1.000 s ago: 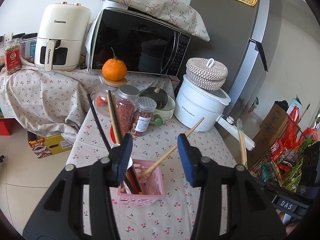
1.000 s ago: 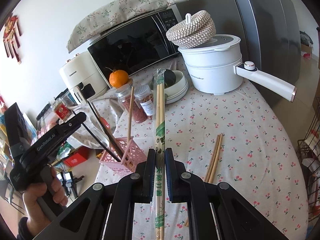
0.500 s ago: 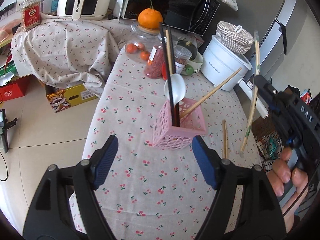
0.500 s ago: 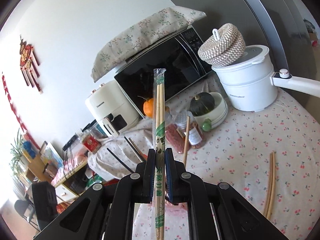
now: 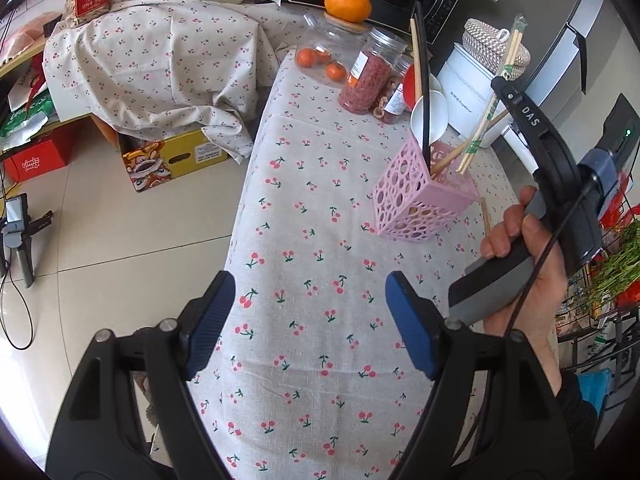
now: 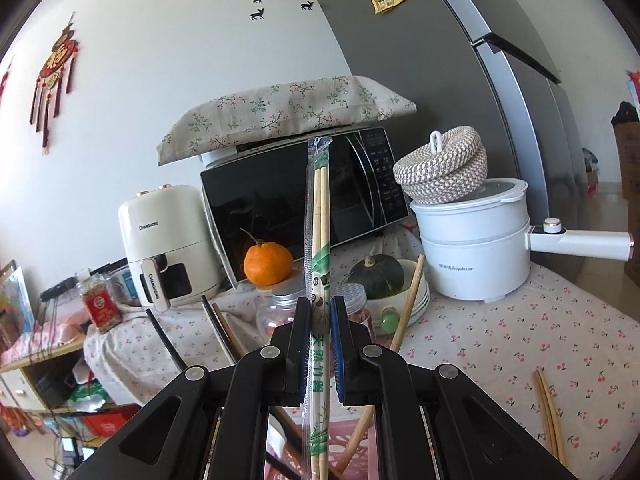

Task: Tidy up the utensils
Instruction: 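Lower the wrapped chopsticks into the pink holder and open the right gripper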

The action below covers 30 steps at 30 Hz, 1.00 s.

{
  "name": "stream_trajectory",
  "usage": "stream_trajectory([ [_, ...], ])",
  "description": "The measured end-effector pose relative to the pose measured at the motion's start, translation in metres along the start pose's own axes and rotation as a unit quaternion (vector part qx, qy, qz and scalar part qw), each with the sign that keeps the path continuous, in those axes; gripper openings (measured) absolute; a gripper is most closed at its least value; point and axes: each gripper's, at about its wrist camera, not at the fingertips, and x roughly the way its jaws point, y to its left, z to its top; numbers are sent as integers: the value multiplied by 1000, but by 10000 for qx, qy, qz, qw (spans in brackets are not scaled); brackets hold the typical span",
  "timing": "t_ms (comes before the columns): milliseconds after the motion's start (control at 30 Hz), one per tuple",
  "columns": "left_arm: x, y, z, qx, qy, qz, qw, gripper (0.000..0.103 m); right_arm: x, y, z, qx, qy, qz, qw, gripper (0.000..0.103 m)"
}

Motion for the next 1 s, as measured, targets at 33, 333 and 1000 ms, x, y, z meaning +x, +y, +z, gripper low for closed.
stream_trajectory([
  [33, -1, -1, 1, 13, -28, -4, 10000, 78, 0, 3, -4, -100, -79, -80, 9999, 10],
  [333, -3, -7, 1, 69, -65, -67, 9999, 78, -11, -8, -46, -210, 211, -398, 9988, 11],
  [1000, 8, -54, -1, 221, 230, -335, 9989, 85, -46, -89, -1, 437, 1871, -763, 9784, 67],
])
